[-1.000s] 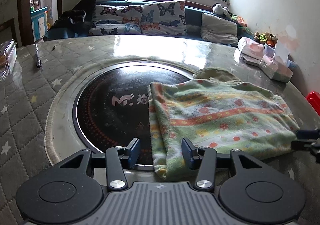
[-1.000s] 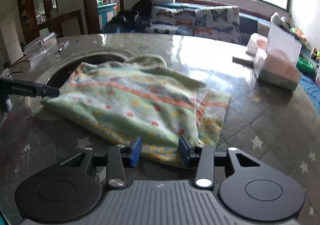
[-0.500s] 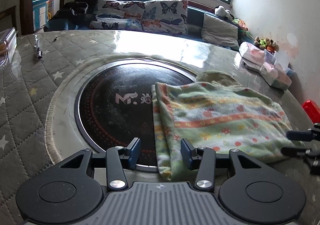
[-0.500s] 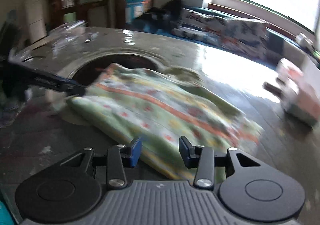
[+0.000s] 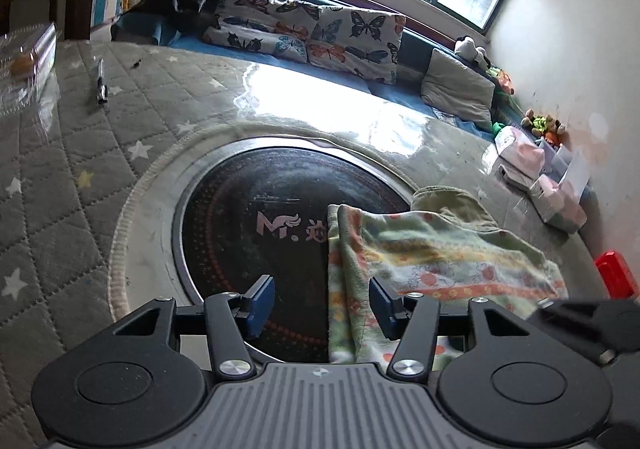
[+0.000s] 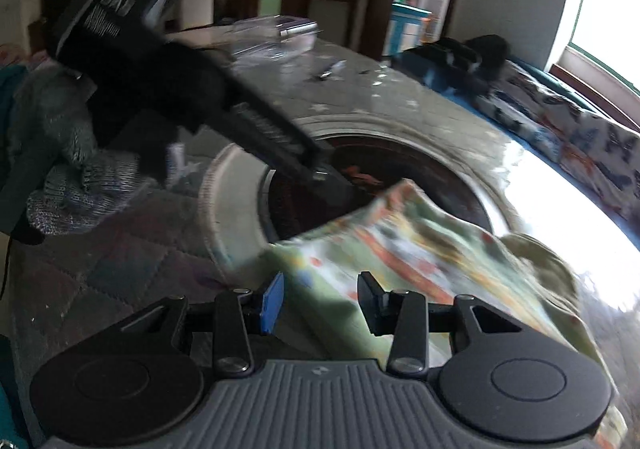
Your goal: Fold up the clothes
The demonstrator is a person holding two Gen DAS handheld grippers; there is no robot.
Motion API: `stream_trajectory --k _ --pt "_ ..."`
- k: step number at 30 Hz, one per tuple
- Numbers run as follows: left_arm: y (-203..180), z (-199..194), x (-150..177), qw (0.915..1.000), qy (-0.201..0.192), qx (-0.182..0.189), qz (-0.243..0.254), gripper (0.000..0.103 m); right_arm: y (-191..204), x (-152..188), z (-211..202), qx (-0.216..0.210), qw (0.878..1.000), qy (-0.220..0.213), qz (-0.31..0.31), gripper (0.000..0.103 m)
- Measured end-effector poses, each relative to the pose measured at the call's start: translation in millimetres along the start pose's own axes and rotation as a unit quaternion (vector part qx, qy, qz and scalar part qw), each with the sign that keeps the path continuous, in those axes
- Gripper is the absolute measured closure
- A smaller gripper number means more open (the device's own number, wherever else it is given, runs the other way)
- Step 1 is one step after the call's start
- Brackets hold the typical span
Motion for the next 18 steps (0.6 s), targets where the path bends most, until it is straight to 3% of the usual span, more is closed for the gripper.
stream_trajectory --k 5,9,18 --pt "2 4 -2 0.9997 0.008 0.008 -0.023 0.042 8 0 18 -0.005 1.000 0.004 -0.001 0.069" --pt "4 7 -2 0.9987 0.014 0.015 -0.046 0.035 0 0 16 -0.006 0.999 -0.005 0.035 0.087" --pt "3 18 -1 0.9917 0.041 0.033 -0.117 0.034 -25 -8 -17 -0.010 0.992 -0.052 0.118 0.093"
Point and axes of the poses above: each gripper's, at about its wrist camera, not at the fingertips, and z roughly the way its jaws point, y to its left, x to its underside, the point moved 4 cm from there along z, roughly the way its jaws point, and after that the axes turned 8 degrees about -y, right-handed, at the moved point
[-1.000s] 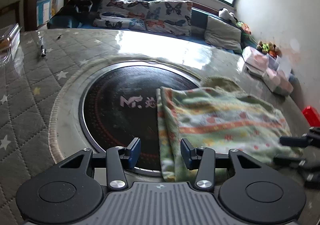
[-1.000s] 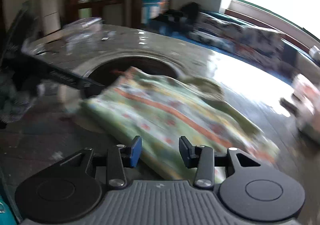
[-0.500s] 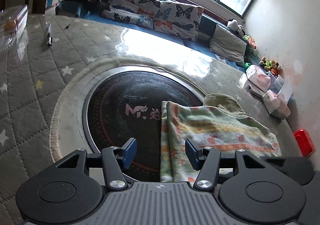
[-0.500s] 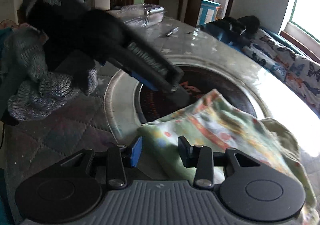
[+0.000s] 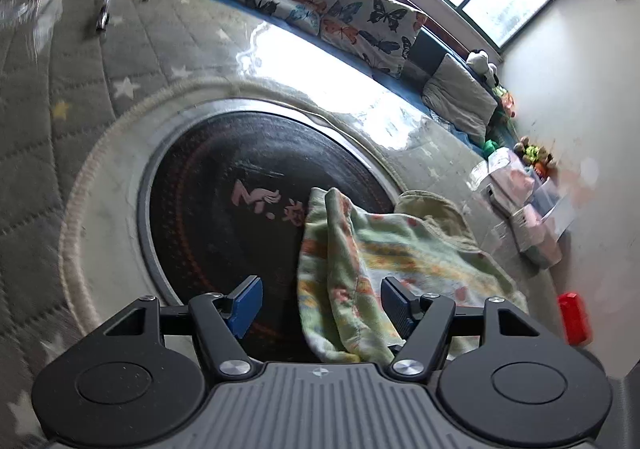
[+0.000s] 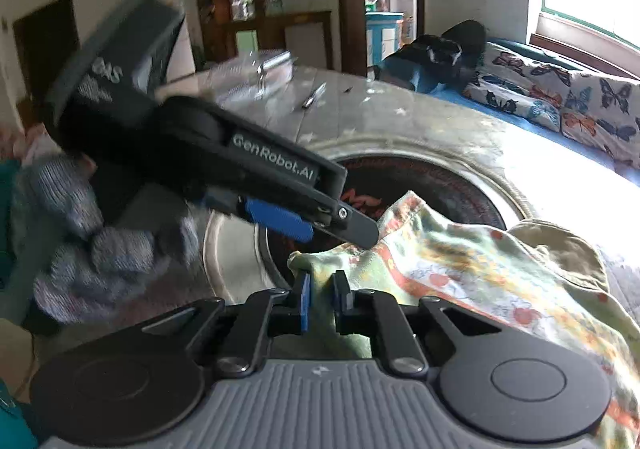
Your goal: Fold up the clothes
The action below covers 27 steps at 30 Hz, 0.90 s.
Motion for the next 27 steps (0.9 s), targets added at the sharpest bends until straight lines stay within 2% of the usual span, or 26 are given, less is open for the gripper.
stream_trajectory --k 4,7,10,12,15,17,18,21,24,27 --pt "-5 8 0 0.9988 0.017 0.021 -0.040 0.034 -7 -6 -13 0.003 1.000 -0.017 0.017 0.094" --pt "-11 13 2 0.9982 0.023 0.025 -0.048 0.036 -10 -6 -20 0.004 0.999 -0.024 0.021 0.094" --pt "-16 19 5 0.9973 0.031 0.031 -0.059 0.054 -10 -4 -25 0.002 0.999 -0.025 0.023 0.094" --pt "-15 22 7 0.9964 0.036 0.032 -0.069 0.069 -9 -2 -27 0.000 0.999 -0.024 0.023 0.094" --pt "-14 24 8 0.9960 0.035 0.030 -0.076 0.083 -10 1 -30 -0.002 0.999 -0.024 0.026 0.094" --pt "-13 24 8 0.9963 0.035 0.026 -0.074 0.086 -13 3 -33 -0.004 0.999 -0.022 0.035 0.091" --pt "-13 25 8 0.9965 0.034 0.023 -0.072 0.087 -16 4 -35 0.000 0.999 -0.023 0.038 0.085" --pt "-11 26 8 0.9973 0.033 0.011 -0.065 0.087 -28 8 -46 0.023 0.998 -0.032 0.051 0.080" --pt "-11 26 10 0.9977 0.030 0.008 -0.060 0.087 -55 16 -60 0.065 0.994 -0.039 0.079 0.064" --pt "-14 27 11 0.9985 0.027 0.005 -0.048 0.087 -88 27 -74 0.120 0.986 -0.043 0.106 0.061"
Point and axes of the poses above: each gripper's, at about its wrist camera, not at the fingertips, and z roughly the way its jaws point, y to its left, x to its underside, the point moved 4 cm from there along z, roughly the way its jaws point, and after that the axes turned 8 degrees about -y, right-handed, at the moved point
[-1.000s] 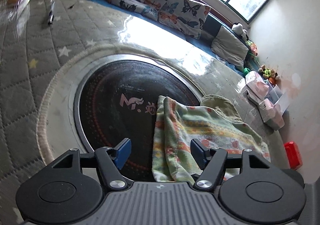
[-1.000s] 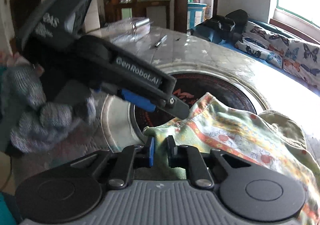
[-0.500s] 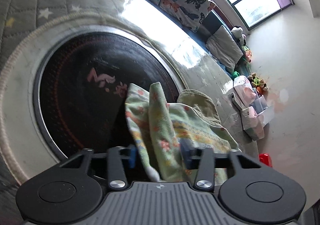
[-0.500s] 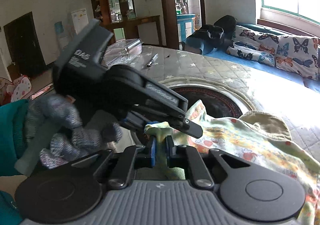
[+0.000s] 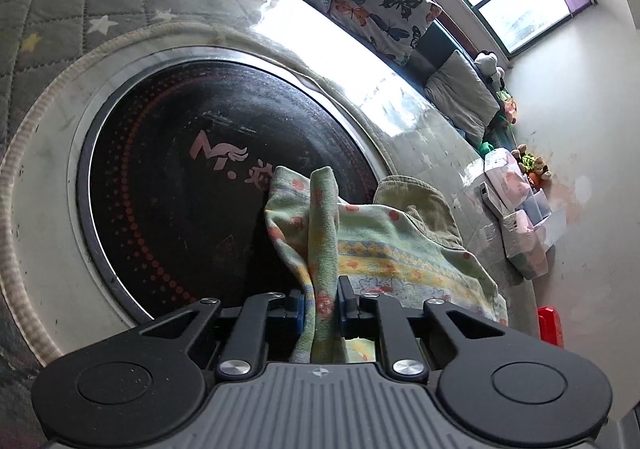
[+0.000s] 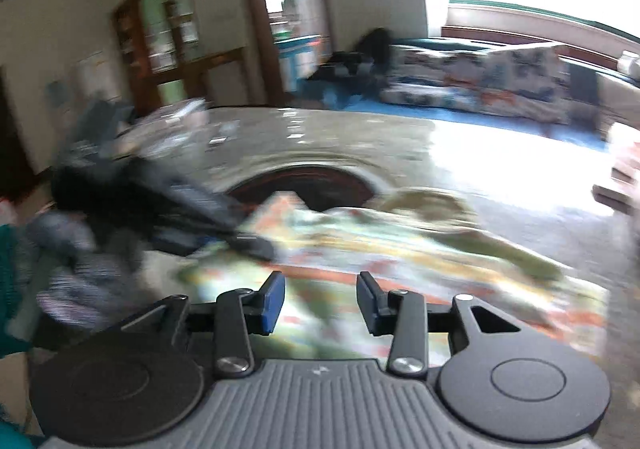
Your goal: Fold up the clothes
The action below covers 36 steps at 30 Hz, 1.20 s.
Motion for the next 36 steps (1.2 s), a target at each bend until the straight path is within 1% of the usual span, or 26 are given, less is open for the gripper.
stream_trajectory --k 3,6,9,12,13,17,20,21,22,23,25,26,28,31,36 --pt "-2 1 1 1.0000 -0.001 -0.001 0.009 0.087 -43 3 -3 0.062 0.998 -0.005 0.029 0.057" --pt "-3 1 1 0.9999 -0.001 -0.002 0.012 0.086 -85 7 -7 0.123 0.991 -0.010 0.058 0.052" --pt "-5 2 1 0.9999 -0.001 -0.004 0.016 0.086 -115 16 -7 0.163 0.983 -0.011 0.085 0.049" --pt "-7 2 1 0.9997 -0.001 -0.007 0.024 0.086 -134 23 -5 0.183 0.977 -0.011 0.108 0.045" --pt "-7 3 1 0.9997 -0.001 -0.007 0.025 0.086 -139 26 -4 0.185 0.976 -0.009 0.115 0.045" --pt "-8 4 1 0.9995 -0.001 -0.009 0.029 0.086 -138 35 -1 0.178 0.976 -0.009 0.126 0.044" --pt "-9 4 1 0.9994 -0.002 -0.011 0.034 0.086 -129 36 0 0.158 0.979 -0.012 0.129 0.044" --pt "-10 4 1 0.9993 -0.002 -0.012 0.036 0.086 -124 34 1 0.150 0.981 -0.010 0.125 0.047" --pt "-10 4 1 0.9992 -0.003 -0.012 0.038 0.086 -119 34 2 0.142 0.982 -0.009 0.122 0.055" --pt "-10 4 1 0.9991 -0.003 -0.013 0.040 0.086 -115 34 2 0.135 0.983 -0.008 0.121 0.059" --pt "-11 4 2 0.9989 -0.004 -0.014 0.045 0.086 -110 34 2 0.129 0.984 -0.008 0.123 0.078" --pt "-12 3 2 0.9988 -0.005 -0.013 0.048 0.087 -109 34 1 0.128 0.983 -0.011 0.128 0.083" --pt "-13 1 1 0.9985 -0.008 -0.011 0.052 0.088 -110 36 -4 0.126 0.981 -0.019 0.145 0.088" --pt "-20 -5 -1 0.9979 -0.014 -0.003 0.064 0.091 -111 36 -14 0.129 0.977 -0.034 0.165 0.091" --pt "-44 -17 -5 0.9949 -0.027 0.019 0.095 0.092 -108 26 -42 0.136 0.974 -0.066 0.171 0.093"
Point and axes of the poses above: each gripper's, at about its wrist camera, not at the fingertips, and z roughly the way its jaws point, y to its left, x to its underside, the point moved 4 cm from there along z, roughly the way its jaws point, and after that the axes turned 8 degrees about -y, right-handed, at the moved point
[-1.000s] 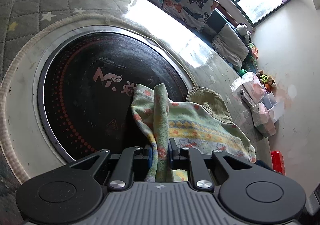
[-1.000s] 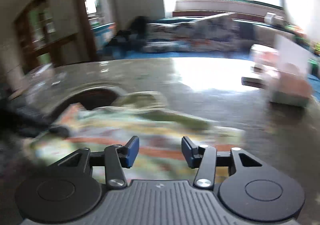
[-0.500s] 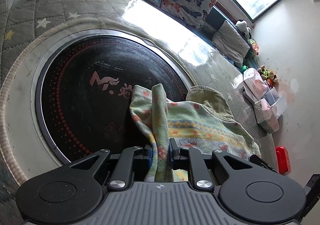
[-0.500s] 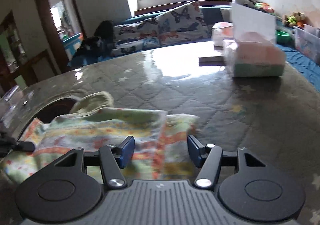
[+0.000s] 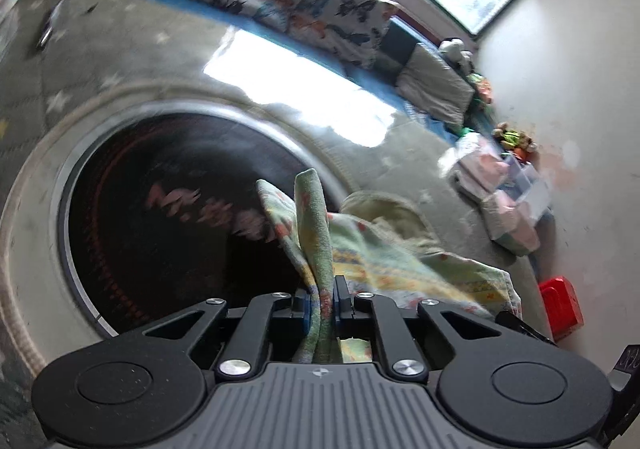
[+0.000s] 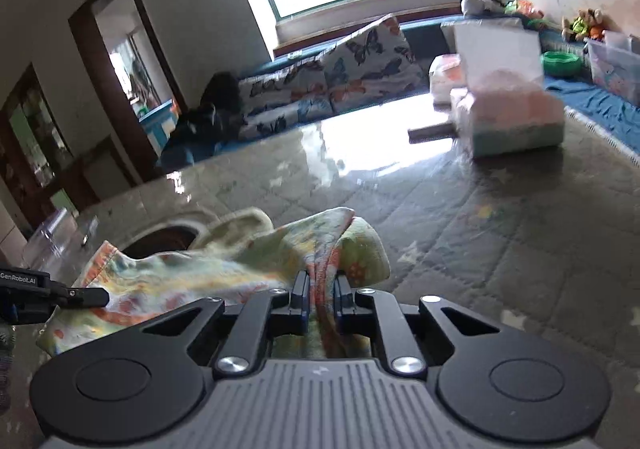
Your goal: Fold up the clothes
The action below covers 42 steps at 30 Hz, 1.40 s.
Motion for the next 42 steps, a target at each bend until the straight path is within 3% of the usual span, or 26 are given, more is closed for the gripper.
stream_trajectory --k 13,21,28,34,38,42 --pt "-99 16 -10 0.9952 0.001 0.067 0.071 0.092 -25 -61 -67 0.060 0.994 -0.077 -0.039 0.093" --pt "-145 44 -6 0.9914 0.014 0.084 0.098 0.092 -57 -78 -78 0.098 0.990 -0.090 -0.042 0.093" --pt "-151 71 16 0.9901 0.041 0.072 0.114 0.092 -81 -60 -70 0.116 0.991 -0.068 -0.029 0.093" --pt "-127 86 33 0.9899 0.065 0.016 0.125 0.086 -109 -31 -54 0.163 0.986 -0.024 -0.020 0.085" --pt "-116 82 26 0.9911 0.052 -0.002 0.122 0.081 -118 -27 -53 0.166 0.986 -0.019 -0.010 0.081" --pt "-122 78 15 0.9920 0.027 0.003 0.123 0.082 -110 -32 -45 0.138 0.990 -0.017 -0.014 0.069"
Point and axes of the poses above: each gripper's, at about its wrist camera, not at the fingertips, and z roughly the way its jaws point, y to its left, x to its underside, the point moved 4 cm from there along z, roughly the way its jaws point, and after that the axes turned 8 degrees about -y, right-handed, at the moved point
